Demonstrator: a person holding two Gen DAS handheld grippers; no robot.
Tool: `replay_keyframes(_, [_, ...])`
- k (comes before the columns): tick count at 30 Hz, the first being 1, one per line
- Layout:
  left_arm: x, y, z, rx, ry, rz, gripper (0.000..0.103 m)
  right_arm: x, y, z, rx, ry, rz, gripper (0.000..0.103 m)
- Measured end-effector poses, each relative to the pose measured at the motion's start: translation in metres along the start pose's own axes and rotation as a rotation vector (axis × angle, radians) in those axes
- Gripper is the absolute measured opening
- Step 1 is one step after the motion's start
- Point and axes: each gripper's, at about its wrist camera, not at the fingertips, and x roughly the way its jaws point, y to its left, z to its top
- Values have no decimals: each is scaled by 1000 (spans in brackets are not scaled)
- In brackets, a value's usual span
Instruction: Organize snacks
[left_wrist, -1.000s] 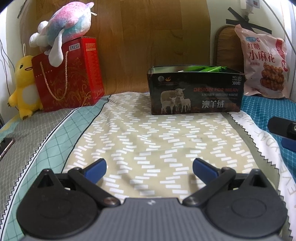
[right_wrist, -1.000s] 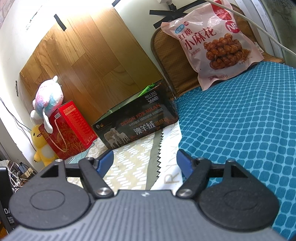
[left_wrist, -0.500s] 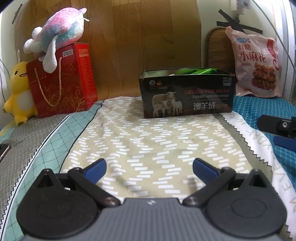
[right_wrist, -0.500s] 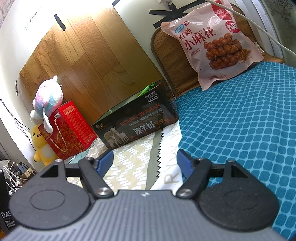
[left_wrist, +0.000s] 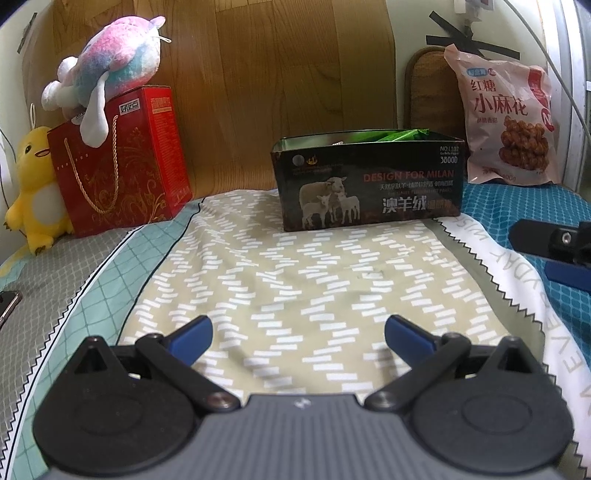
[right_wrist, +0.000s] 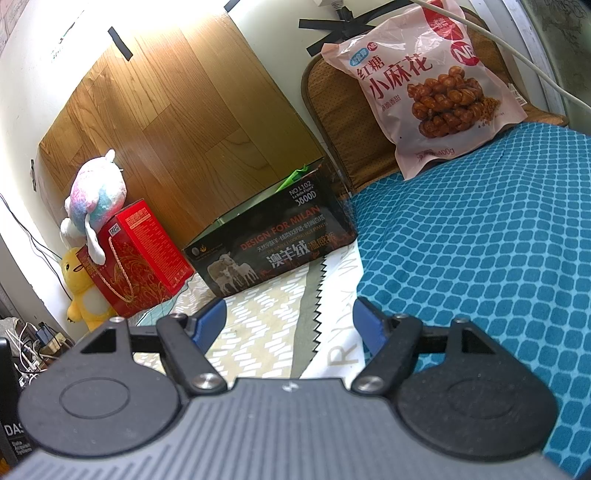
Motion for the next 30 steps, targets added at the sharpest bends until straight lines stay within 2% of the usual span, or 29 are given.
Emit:
replay_keyframes(13, [5,4,0,-20,49,21,103,0,0,0,1,-1,-1,78])
replay_keyframes(30, [9,11,1,-61,80,-3,103,0,-1,-1,5,-3,0,81])
